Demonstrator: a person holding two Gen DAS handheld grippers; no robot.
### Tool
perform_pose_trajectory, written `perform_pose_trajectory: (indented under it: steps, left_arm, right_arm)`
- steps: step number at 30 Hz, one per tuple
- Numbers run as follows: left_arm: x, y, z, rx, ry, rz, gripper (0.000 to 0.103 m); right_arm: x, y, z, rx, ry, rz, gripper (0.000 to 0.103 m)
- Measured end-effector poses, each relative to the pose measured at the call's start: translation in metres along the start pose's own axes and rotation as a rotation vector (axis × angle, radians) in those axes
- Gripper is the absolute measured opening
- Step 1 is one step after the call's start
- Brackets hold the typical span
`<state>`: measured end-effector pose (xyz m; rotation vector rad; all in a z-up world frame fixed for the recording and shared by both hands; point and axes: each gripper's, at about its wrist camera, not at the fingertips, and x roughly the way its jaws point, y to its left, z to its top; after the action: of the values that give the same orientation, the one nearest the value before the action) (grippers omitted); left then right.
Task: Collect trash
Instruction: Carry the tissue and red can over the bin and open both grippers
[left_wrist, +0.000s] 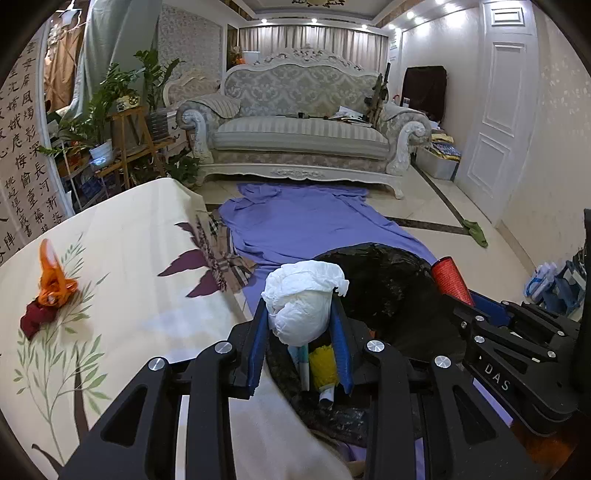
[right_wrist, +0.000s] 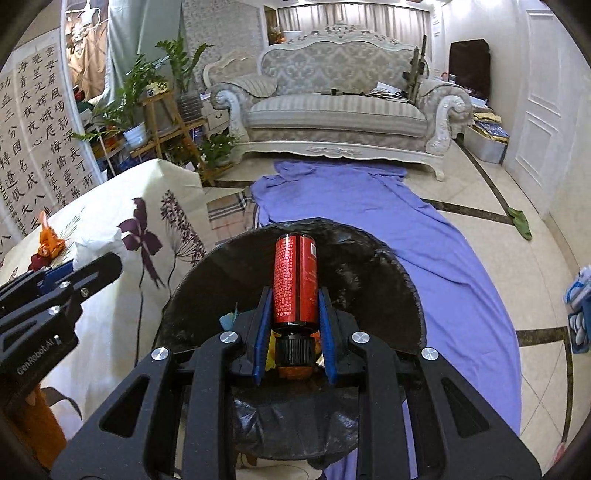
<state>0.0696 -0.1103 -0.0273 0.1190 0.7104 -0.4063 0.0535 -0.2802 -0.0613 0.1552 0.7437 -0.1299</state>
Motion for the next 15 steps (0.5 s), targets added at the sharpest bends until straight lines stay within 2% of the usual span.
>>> perform_pose_trajectory:
  steps: [8,10,11,13,15]
  left_arm:
    - [0.01,-0.011,0.003,0.027,0.008,0.009,0.034]
    - [0.014,-0.011,0.005,0.018,0.011,0.017,0.044]
    - [0.014,-0.01,0.005,0.009,0.016,0.018,0.047]
    - [0.016,-0.008,0.005,-0.003,0.015,0.028,0.062]
    - [0.014,-0.005,0.004,-0.012,0.011,0.038,0.063]
  right_arm:
    - [0.004,-0.008,0.002,0.018,0.0,-0.011,0.024]
    - [0.004,-0.008,0.002,0.022,-0.003,-0.02,0.026]
    - [0.004,-0.009,0.001,0.026,-0.003,-0.03,0.031]
    - [0.002,-0.009,0.002,0.03,-0.008,-0.043,0.037]
    - [0.001,-0.01,0.002,0.028,-0.011,-0.051,0.038]
